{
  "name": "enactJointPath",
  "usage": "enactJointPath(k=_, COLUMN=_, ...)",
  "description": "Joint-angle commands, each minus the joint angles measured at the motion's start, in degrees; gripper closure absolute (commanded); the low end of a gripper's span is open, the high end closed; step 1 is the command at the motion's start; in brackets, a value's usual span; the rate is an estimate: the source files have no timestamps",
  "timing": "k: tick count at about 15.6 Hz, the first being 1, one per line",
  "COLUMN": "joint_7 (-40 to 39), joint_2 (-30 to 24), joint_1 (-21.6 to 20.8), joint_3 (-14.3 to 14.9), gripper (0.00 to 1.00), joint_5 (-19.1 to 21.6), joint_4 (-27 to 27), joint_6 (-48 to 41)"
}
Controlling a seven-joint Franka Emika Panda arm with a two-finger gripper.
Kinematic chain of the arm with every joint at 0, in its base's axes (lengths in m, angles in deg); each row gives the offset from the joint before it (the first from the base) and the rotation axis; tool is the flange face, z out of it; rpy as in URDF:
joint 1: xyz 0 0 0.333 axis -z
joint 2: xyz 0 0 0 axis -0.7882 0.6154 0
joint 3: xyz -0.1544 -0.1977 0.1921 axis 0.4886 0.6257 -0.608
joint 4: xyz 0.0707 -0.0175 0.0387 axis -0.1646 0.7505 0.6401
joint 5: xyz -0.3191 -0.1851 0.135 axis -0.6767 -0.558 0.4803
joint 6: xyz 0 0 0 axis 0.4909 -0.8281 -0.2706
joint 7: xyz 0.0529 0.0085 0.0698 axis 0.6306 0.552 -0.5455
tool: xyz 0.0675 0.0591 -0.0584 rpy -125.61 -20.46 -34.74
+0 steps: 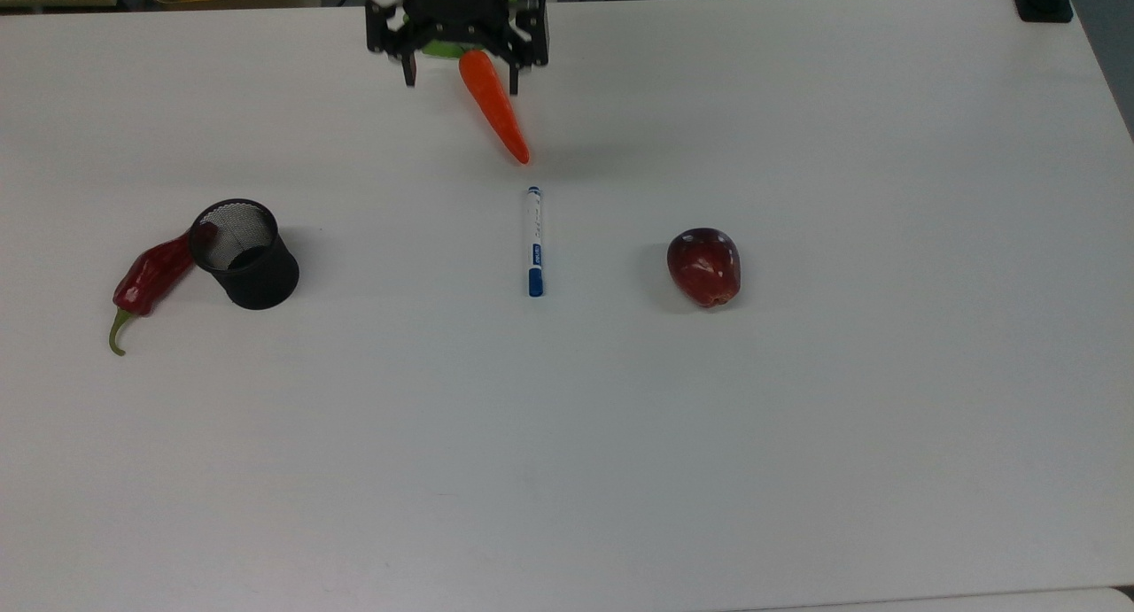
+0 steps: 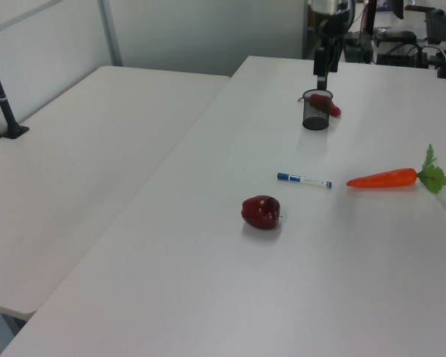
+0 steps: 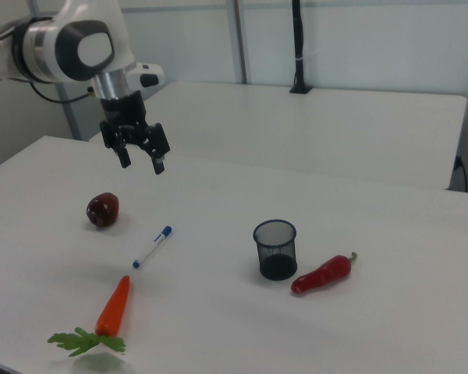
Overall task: Place marker
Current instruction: 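Move the gripper down over the blue-capped white marker, then close the gripper on the marker's cap end and lift it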
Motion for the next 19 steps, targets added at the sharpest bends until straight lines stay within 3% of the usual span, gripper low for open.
enactJointPath(k=1, joint_7=-0.2, joint_2=4.2, joint_1=-1.0, joint_3=0.0, gripper=0.00, joint_5=0.3, joint_4=0.9, joint_6=5.0)
enactJointPath(k=12, joint_7=0.1, joint_2=15.3, joint_1=-3.8, joint_3=0.0, gripper=0.00, joint_5=0.2, joint_4=1.0, joint_6=13.4)
enactJointPath(k=16, joint_7=3.7, joint_2=18.2, joint_1=-4.3, joint_3=0.0, gripper=0.00, joint_5=-0.5, joint_4=2.7, joint_6=18.5)
enactJointPath(k=19, joint_7=4.3, joint_2=18.8, joint_1=-5.1, joint_3=0.0, gripper=0.09, joint_5=-0.6, joint_4=4.2, joint_6=22.3)
